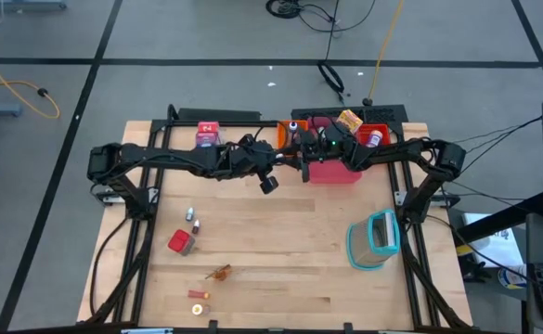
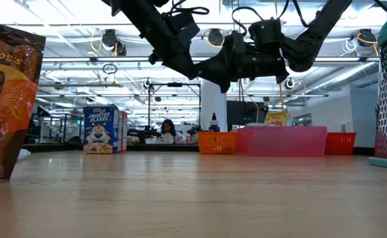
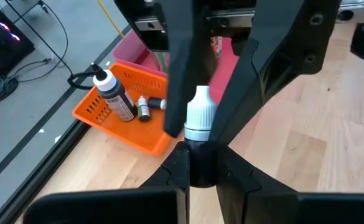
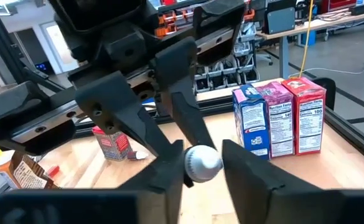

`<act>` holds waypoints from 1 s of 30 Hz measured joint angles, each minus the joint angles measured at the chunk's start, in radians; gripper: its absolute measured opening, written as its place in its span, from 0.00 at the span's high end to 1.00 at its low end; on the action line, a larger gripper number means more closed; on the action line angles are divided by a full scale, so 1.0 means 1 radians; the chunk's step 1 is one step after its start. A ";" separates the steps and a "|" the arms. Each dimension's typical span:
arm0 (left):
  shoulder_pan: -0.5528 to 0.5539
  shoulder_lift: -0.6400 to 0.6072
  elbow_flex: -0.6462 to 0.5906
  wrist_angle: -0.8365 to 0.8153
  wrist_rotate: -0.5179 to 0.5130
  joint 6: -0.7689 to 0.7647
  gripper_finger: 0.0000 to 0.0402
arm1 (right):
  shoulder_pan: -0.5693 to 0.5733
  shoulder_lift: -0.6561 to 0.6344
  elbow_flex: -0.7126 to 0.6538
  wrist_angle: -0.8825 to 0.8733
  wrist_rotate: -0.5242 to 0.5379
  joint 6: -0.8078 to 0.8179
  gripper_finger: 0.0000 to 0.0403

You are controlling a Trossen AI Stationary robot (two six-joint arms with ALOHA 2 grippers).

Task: Pick & Place Kitchen Items
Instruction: Put the small red food coloring bottle into the orange bin

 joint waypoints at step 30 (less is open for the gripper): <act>-0.001 0.000 0.000 -0.262 -0.081 0.047 0.71 | -0.069 0.000 0.000 -0.103 0.037 -0.051 0.88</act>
